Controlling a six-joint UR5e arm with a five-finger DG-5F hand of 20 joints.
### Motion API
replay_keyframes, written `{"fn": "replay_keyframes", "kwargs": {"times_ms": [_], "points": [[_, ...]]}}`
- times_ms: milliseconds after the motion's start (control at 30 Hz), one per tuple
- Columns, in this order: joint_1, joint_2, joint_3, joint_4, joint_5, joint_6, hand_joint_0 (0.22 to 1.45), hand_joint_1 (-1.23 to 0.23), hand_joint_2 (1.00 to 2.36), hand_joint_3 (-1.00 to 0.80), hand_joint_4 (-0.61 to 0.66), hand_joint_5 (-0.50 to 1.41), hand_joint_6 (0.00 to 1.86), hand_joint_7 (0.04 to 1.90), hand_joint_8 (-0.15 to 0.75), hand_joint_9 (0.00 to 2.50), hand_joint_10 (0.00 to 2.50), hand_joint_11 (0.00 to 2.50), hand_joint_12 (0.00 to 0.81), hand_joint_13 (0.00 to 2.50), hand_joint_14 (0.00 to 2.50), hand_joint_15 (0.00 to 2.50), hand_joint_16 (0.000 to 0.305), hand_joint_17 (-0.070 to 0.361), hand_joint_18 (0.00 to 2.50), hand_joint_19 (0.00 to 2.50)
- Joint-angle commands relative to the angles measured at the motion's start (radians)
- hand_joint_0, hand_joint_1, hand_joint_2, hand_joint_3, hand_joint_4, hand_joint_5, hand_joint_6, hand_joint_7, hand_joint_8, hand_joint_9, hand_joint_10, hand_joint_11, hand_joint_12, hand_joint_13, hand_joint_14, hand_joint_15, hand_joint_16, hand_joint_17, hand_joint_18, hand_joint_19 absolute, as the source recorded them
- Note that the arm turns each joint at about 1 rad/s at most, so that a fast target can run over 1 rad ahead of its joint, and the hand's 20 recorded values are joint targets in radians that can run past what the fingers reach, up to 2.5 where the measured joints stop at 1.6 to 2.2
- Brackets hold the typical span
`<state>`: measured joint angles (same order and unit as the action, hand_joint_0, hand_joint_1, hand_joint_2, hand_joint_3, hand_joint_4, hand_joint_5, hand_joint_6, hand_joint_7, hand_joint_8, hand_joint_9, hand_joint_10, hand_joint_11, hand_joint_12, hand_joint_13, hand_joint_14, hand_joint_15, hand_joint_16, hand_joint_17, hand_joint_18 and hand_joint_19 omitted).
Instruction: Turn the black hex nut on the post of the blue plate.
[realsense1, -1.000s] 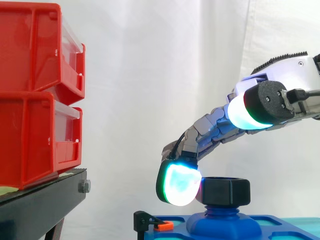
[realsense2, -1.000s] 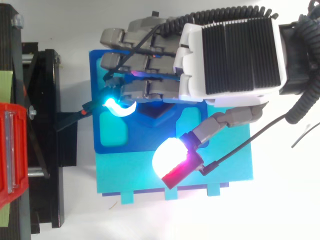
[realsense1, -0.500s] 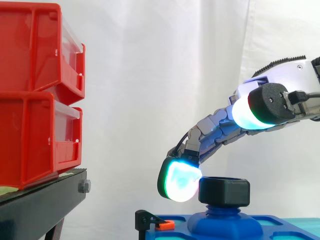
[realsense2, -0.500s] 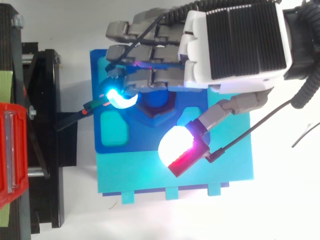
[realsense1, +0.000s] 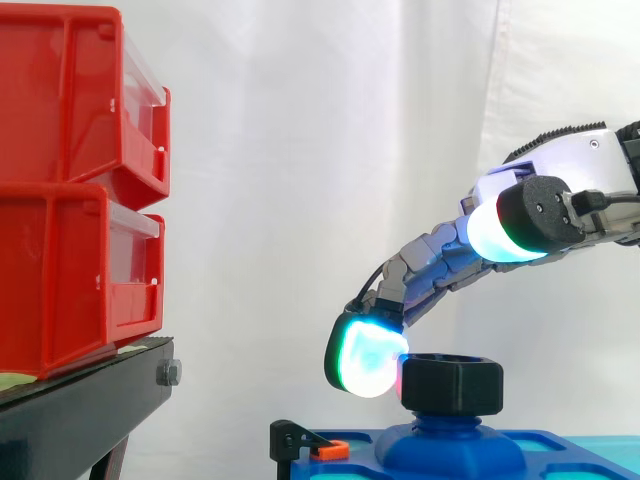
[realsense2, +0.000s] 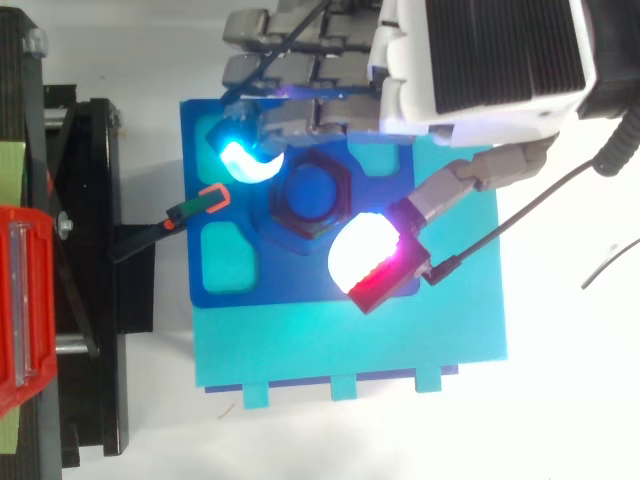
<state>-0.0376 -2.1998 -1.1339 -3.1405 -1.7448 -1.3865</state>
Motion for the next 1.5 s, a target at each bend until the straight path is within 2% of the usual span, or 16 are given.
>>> {"fn": "replay_keyframes", "kwargs": {"times_ms": [0,333,400,533,600,667,800,933,1000,1033,1100,1133,1167,1300,1467], "points": [[-0.021,0.000,0.000,-0.003,-0.021,-0.003,0.40,-0.02,1.00,-0.50,0.22,-0.21,0.50,0.72,0.268,0.30,0.00,0.00,0.386,0.21,0.00,0.00,0.067,0.150,0.22,0.31],[-0.056,0.000,0.003,-0.006,-0.062,-0.009,0.40,-0.03,1.00,-0.50,0.22,-0.21,0.50,0.71,0.268,0.31,0.00,0.00,0.385,0.22,0.00,0.00,0.066,0.149,0.24,0.30],[-0.070,0.000,0.016,-0.012,-0.081,-0.011,0.40,-0.03,1.00,-0.50,0.21,-0.21,0.50,0.71,0.268,0.31,0.00,0.00,0.386,0.23,0.00,0.00,0.066,0.149,0.24,0.30],[-0.077,0.000,0.036,-0.029,-0.088,-0.011,0.40,-0.04,1.00,-0.50,0.21,-0.21,0.50,0.71,0.267,0.31,0.00,0.00,0.385,0.24,0.00,0.01,0.066,0.149,0.24,0.30],[-0.076,0.000,0.045,-0.030,-0.090,-0.011,0.40,-0.04,1.00,-0.50,0.21,-0.21,0.50,0.71,0.268,0.31,0.00,0.00,0.385,0.24,0.00,0.01,0.066,0.148,0.25,0.31],[-0.074,0.000,0.072,-0.038,-0.091,-0.011,0.41,-0.04,1.00,-0.50,0.21,-0.21,0.50,0.71,0.267,0.31,0.00,0.00,0.384,0.24,0.00,0.01,0.066,0.148,0.26,0.31],[-0.064,0.000,0.109,-0.062,-0.090,-0.011,0.41,-0.05,1.00,-0.50,0.22,-0.21,0.50,0.71,0.272,0.31,0.00,0.00,0.385,0.24,0.00,0.01,0.066,0.148,0.26,0.31],[-0.051,0.000,0.114,-0.053,-0.076,-0.008,0.41,-0.07,1.00,-0.50,0.22,-0.21,0.50,0.71,0.273,0.32,0.00,0.00,0.386,0.25,0.00,0.01,0.066,0.148,0.27,0.31],[-0.031,0.000,0.114,-0.038,-0.038,0.006,0.40,-0.13,1.00,-0.50,0.22,-0.21,0.50,0.71,0.274,0.32,0.00,0.00,0.388,0.25,0.00,0.02,0.066,0.149,0.27,0.31],[-0.027,0.000,0.112,-0.038,-0.033,0.007,0.40,-0.16,1.00,-0.50,0.22,-0.21,0.50,0.71,0.277,0.32,0.00,0.00,0.391,0.25,0.00,0.01,0.067,0.150,0.27,0.31],[-0.004,0.000,0.111,-0.041,-0.019,0.012,0.39,-0.28,1.00,-0.50,0.22,-0.21,0.50,0.71,0.277,0.31,0.00,0.00,0.394,0.25,0.00,0.01,0.067,0.150,0.27,0.31],[0.008,0.000,0.112,-0.041,-0.016,0.012,0.39,-0.29,1.00,-0.50,0.22,-0.21,0.50,0.70,0.277,0.31,0.00,0.00,0.394,0.24,0.00,0.01,0.067,0.150,0.27,0.31],[0.033,0.000,0.112,-0.047,-0.001,0.018,0.39,-0.33,1.00,-0.50,0.22,-0.21,0.50,0.71,0.275,0.30,0.00,0.00,0.394,0.24,0.00,0.01,0.066,0.149,0.27,0.30],[0.045,0.000,0.112,-0.056,0.024,0.020,0.40,-0.38,1.00,-0.50,0.21,-0.21,0.50,0.71,0.268,0.29,0.00,0.00,0.388,0.23,0.00,0.01,0.065,0.146,0.26,0.31],[0.067,-0.001,0.111,-0.058,0.028,0.020,0.41,-0.36,1.00,-0.50,0.21,-0.21,0.50,0.71,0.268,0.29,0.00,0.00,0.386,0.23,0.00,0.01,0.064,0.145,0.26,0.32]]}}
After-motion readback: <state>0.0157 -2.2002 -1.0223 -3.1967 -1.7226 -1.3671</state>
